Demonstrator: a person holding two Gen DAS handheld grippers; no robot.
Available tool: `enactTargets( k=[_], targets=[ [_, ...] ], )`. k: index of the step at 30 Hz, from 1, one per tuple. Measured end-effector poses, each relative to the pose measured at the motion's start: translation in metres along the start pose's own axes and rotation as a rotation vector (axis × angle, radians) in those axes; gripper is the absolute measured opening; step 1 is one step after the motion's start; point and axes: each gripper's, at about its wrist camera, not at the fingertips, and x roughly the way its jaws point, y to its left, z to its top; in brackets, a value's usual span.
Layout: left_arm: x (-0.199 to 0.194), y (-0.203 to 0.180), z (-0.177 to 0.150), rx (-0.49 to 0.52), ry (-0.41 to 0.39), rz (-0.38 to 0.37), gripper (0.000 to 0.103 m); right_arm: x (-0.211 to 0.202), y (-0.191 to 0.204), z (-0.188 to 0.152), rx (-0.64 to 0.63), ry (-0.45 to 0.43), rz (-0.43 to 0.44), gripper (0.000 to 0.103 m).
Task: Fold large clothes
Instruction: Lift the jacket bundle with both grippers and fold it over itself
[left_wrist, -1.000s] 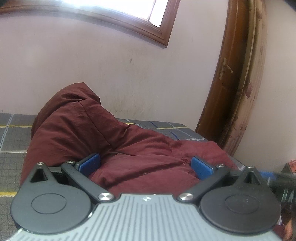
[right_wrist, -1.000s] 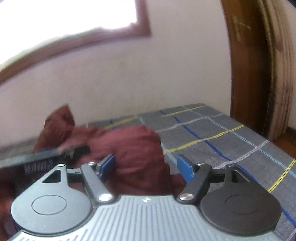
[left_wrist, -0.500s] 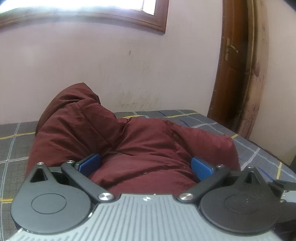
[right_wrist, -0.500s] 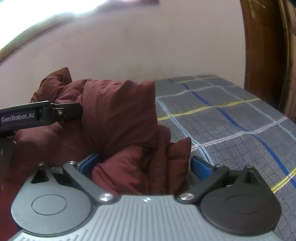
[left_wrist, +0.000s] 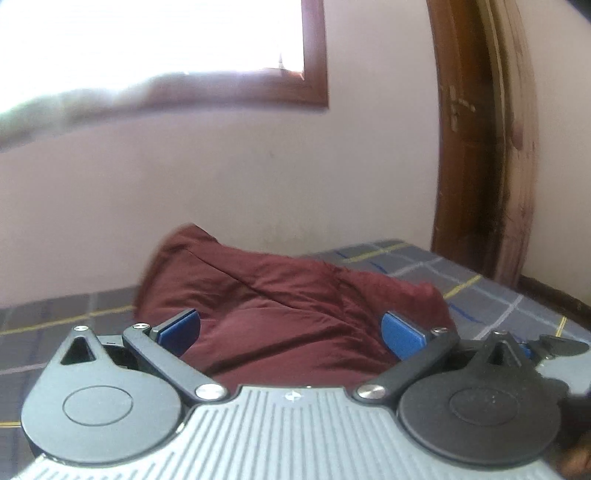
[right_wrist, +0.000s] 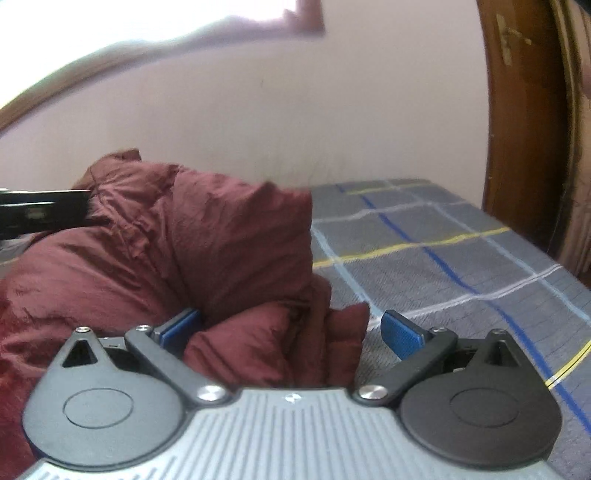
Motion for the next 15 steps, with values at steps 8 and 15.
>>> enactTargets(
  k=[8, 15],
  targets=[
    [-0.046, 0.013, -0.008, -0.055, 0.028, 0.129, 0.103, -0.021, 0.007, 0.023, -0.047, -0.02, -0.018, 0.103],
    [-0.042, 0.012, -0.018, -0.071, 0.069, 0.142, 0.103, -0.043, 0.008, 0.033, -0.072, -0.055, -0.029, 0.103]
  ],
)
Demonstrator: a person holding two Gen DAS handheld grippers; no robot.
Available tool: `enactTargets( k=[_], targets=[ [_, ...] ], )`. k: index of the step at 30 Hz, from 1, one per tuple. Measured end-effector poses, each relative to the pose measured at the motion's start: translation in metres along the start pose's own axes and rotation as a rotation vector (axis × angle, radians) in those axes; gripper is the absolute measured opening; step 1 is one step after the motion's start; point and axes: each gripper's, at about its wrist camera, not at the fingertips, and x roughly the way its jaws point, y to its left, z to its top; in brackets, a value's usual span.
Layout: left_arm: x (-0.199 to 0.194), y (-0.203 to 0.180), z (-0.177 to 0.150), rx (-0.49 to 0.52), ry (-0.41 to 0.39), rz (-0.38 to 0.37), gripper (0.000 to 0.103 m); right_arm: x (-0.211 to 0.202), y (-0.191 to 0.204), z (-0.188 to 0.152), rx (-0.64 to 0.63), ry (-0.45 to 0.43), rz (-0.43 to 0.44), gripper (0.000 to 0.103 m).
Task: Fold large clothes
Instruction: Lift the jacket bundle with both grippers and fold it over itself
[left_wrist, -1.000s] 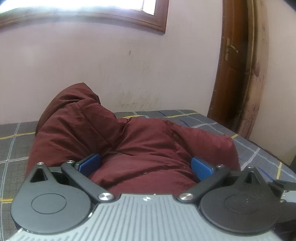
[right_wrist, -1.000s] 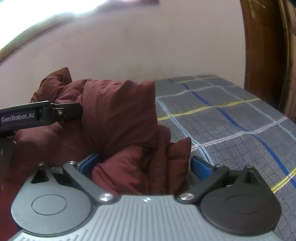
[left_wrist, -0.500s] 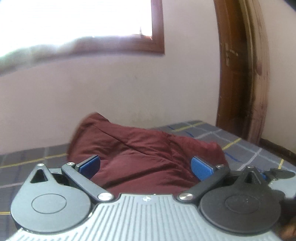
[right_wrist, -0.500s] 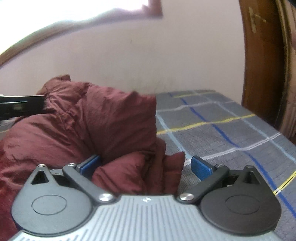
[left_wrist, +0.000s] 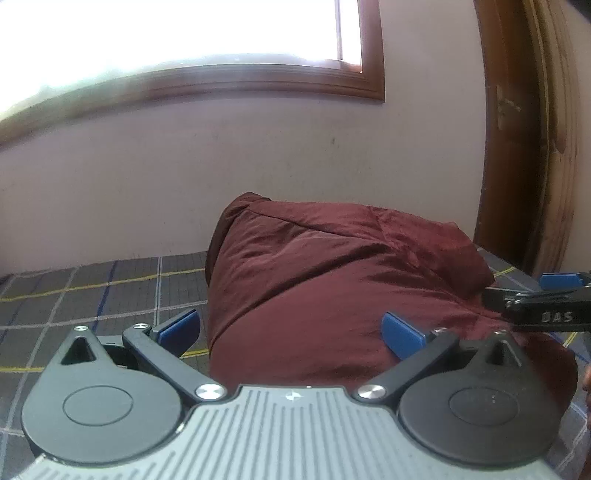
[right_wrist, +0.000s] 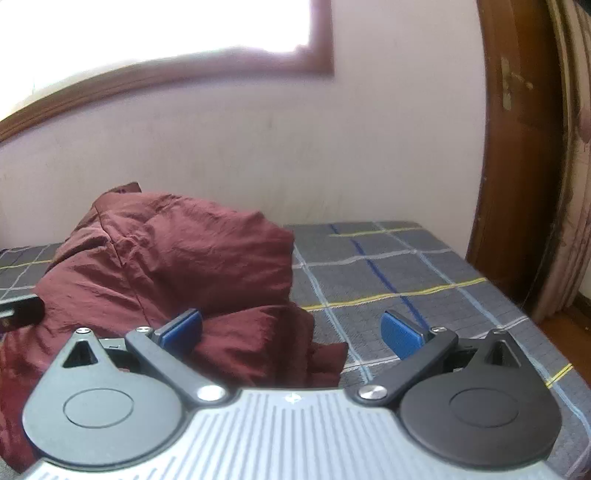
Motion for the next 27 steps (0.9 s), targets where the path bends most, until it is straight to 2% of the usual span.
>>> enactTargets(
  k=[9, 20, 24, 27],
  targets=[
    [0.002, 0.003, -0.01, -0.027, 0.006, -0.007, 0.103, -0.011, -0.012, -0.014, 0.05, 0.013, 0.027, 0.103],
    [0.007, 0.007, -0.011, -0.023, 0.018, -0.029, 0.103, 0.009, -0.025, -0.032, 0.102, 0.11, 0.08, 0.103],
    [0.005, 0.018, -0.007, -0.016, 0.022, -0.064, 0.103, 0.014, -0.033, -0.035, 0.139, 0.132, 0.119, 0.103],
    [0.005, 0.041, -0.001, -0.081, 0.026, -0.129, 0.103, 0.021, -0.042, -0.036, 0.183, 0.164, 0.165, 0.103]
  ],
)
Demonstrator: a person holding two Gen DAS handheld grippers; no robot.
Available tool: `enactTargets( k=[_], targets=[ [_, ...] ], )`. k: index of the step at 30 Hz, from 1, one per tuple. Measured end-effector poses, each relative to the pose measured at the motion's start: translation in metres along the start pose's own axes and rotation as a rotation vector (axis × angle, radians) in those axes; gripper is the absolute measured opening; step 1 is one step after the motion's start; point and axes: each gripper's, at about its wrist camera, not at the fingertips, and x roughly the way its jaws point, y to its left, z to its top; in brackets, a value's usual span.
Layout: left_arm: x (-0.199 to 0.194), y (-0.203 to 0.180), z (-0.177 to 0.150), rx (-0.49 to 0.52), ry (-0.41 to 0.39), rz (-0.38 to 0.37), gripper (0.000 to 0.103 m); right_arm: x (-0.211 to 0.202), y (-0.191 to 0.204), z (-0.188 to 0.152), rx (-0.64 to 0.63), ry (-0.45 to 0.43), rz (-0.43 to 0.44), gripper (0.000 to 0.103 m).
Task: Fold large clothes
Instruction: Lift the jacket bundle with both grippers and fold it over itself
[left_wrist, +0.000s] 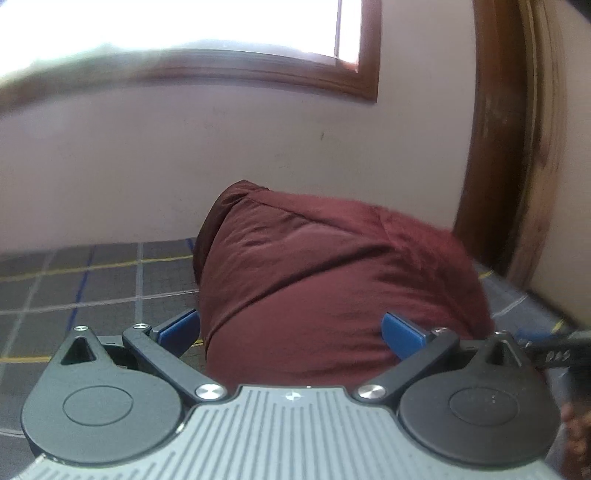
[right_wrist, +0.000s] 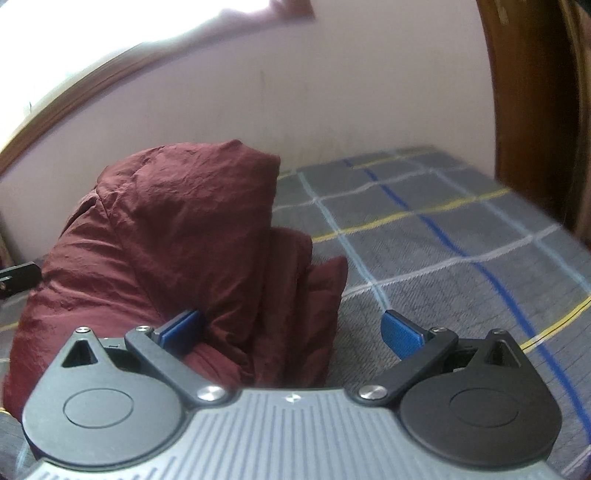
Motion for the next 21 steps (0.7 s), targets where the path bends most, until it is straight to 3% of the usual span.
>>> enactTargets(
  k=[4, 6, 10, 15, 21],
  targets=[
    [0.011, 0.042, 0.011, -0.132, 0.04, -0.072, 0.103, 0.011, -0.021, 0.003, 0.108, 0.072, 0.101, 0.103],
    [0.025, 0.065, 0.012, -0.206, 0.091, -0.152, 0.103, 0.017, -0.031, 0.005, 0.159, 0.109, 0.153, 0.103],
    [0.051, 0.086, 0.005, -0.241, 0.167, -0.238, 0.103, 0.031, -0.046, 0.007, 0.244, 0.185, 0.251, 0.103],
    [0.083, 0.113, -0.007, -0.389, 0.252, -0.433, 0.103, 0.053, -0.062, 0.009, 0.341, 0.29, 0.377, 0.103],
    [0.102, 0.107, -0.005, -0.366, 0.304, -0.506, 0.103, 0.087, -0.062, 0.019, 0.361, 0.35, 0.554, 0.103]
  ],
)
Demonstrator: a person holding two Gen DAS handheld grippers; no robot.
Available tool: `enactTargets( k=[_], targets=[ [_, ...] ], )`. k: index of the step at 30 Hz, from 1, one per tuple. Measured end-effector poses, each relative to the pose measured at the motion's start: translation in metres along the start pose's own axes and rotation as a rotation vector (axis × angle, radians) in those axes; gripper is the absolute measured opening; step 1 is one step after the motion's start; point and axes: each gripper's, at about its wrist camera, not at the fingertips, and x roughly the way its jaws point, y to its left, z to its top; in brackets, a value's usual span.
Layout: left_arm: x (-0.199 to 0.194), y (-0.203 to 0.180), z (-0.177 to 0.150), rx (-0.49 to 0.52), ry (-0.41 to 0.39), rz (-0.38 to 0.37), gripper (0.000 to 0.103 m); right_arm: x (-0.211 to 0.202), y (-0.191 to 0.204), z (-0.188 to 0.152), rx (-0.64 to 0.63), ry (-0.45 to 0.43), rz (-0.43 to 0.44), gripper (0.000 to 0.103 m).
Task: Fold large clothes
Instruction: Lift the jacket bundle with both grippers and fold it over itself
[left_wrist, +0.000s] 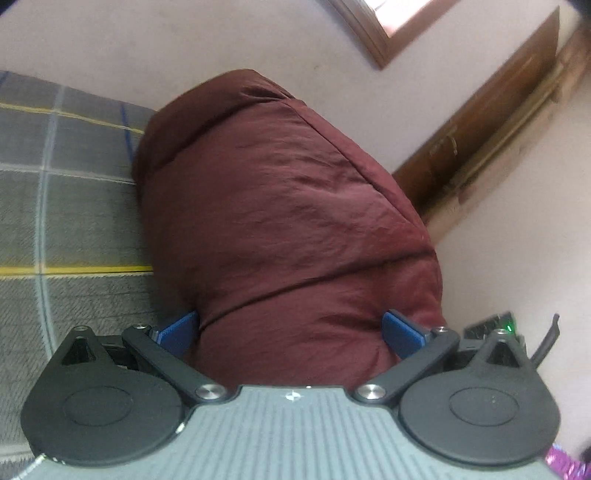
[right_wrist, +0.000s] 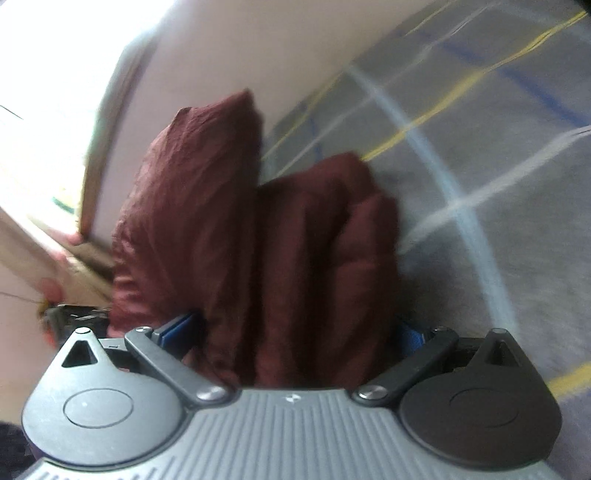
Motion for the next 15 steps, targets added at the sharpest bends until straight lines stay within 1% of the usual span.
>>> enactTargets(
  k=[2, 3, 8, 10, 12, 15],
  targets=[
    [0.004, 0.001, 0.001, -0.01, 0.015, -0.007, 0.103, 0.01, -0.007, 0.006, 0.04, 0.011, 0.09, 0.103],
    [0.006, 0.0, 0.002, -0.013, 0.023, -0.004, 0.103, 0.016, -0.007, 0.009, 0.046, 0.013, 0.109, 0.103],
    [0.012, -0.011, 0.001, 0.034, 0.051, 0.063, 0.103, 0.033, 0.002, 0.018, -0.052, 0.042, 0.081, 0.103],
    [0.012, -0.012, -0.001, 0.028, 0.054, 0.064, 0.103, 0.032, 0.002, 0.021, -0.068, 0.064, 0.083, 0.103],
    [0.012, -0.012, -0.002, 0.016, 0.056, 0.063, 0.103, 0.032, 0.002, 0.022, -0.076, 0.055, 0.074, 0.103],
    [0.013, -0.016, -0.004, 0.031, 0.047, 0.064, 0.103, 0.035, 0.006, 0.023, -0.052, 0.046, 0.039, 0.103]
  ],
)
